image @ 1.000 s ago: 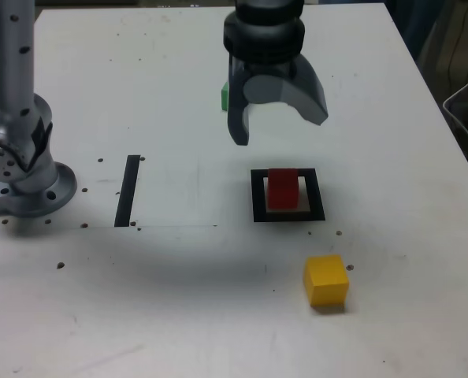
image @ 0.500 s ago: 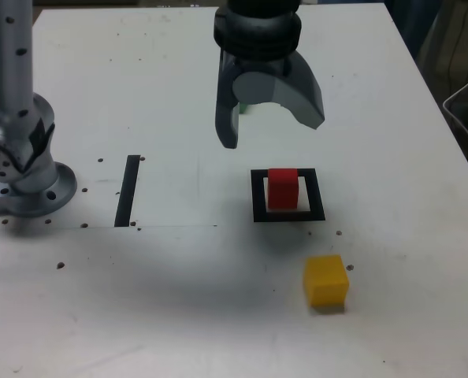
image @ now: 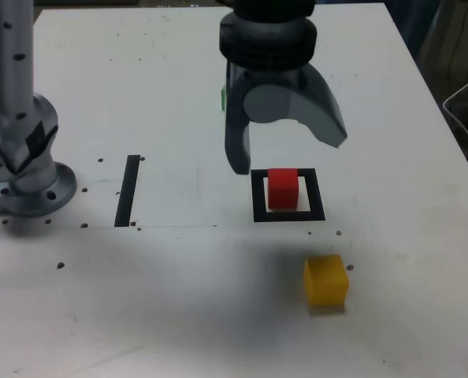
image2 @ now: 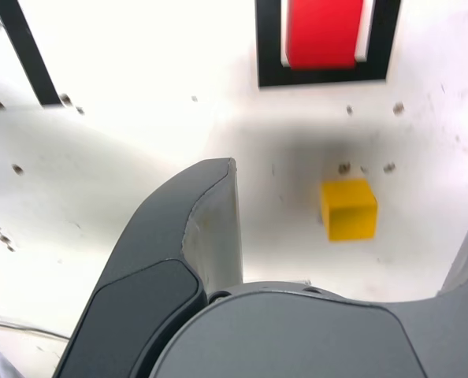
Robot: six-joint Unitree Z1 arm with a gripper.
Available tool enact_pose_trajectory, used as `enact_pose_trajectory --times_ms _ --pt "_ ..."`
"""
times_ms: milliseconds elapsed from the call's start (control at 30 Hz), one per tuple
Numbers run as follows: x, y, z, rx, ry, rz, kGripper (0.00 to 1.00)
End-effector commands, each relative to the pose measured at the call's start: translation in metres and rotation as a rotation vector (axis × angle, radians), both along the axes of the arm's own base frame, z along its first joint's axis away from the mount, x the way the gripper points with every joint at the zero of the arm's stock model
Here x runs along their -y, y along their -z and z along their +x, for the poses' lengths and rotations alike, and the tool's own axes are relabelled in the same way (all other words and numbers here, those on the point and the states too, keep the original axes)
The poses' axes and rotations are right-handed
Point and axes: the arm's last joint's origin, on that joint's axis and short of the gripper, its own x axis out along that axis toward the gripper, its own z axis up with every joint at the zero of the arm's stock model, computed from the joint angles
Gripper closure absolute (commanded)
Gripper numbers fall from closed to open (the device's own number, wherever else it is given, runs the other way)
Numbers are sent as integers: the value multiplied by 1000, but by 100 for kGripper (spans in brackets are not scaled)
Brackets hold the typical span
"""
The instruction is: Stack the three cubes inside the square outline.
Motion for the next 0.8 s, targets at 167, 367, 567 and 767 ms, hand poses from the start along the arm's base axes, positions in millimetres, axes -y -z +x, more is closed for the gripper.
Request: enact_pose_trajectory --times_ms 167,367,567,767 --pt "19 7 9 6 -40 -25 0" --pt "31 25 22 -30 -59 -37 0" --pt "41 43 36 -45 -64 -42 0" --pt "42 50 39 -45 -90 -18 0"
